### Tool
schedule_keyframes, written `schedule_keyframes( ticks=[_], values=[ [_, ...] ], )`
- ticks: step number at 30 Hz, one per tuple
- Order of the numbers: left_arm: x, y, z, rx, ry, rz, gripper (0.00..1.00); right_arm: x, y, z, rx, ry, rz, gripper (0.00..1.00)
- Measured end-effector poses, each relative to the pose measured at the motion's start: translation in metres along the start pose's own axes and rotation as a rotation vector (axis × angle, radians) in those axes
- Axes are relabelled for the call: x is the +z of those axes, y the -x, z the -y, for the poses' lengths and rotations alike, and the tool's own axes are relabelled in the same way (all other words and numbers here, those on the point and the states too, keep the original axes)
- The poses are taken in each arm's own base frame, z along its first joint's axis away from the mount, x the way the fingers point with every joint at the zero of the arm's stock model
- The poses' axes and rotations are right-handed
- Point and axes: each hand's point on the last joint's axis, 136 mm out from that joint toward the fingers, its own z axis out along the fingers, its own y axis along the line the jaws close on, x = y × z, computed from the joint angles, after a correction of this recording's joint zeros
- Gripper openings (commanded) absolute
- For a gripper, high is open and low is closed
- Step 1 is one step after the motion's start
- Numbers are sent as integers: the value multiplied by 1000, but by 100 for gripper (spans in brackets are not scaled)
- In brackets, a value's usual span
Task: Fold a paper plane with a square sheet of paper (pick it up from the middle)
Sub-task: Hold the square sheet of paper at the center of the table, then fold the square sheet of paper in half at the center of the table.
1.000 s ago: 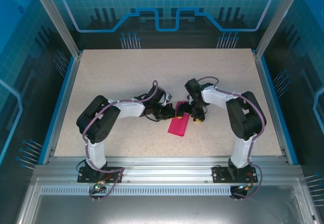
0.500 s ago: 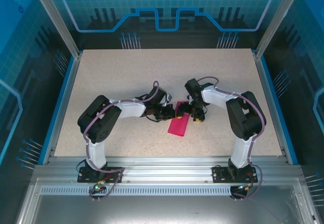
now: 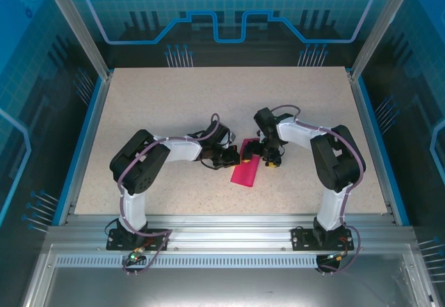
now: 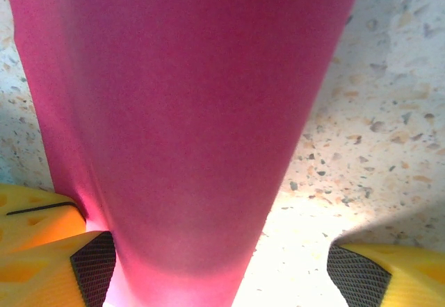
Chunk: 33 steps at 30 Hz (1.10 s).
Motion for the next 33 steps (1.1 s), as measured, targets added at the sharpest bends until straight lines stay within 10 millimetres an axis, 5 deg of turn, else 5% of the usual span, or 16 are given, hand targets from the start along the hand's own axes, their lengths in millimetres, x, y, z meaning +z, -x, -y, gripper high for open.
schedule_keyframes(
  ticks=[12, 17, 22, 28, 33],
  values=[
    [0, 0, 0, 0, 0, -1, 0, -18, 1, -8, -22, 135, 103, 89],
    [0, 0, 0, 0, 1, -2, 0, -37, -3, -6, -10, 230, 166, 53],
    [1, 0, 0, -3, 6, -7, 0, -61, 0, -28, -55, 340, 237, 21],
    [1, 0, 0, -2, 7, -8, 0, -54, -9, -46, -103, 402, 228, 13],
    [1, 1, 0, -3, 9, -10, 0, -26, -18, -35, -79, 386, 173, 12]
  ],
)
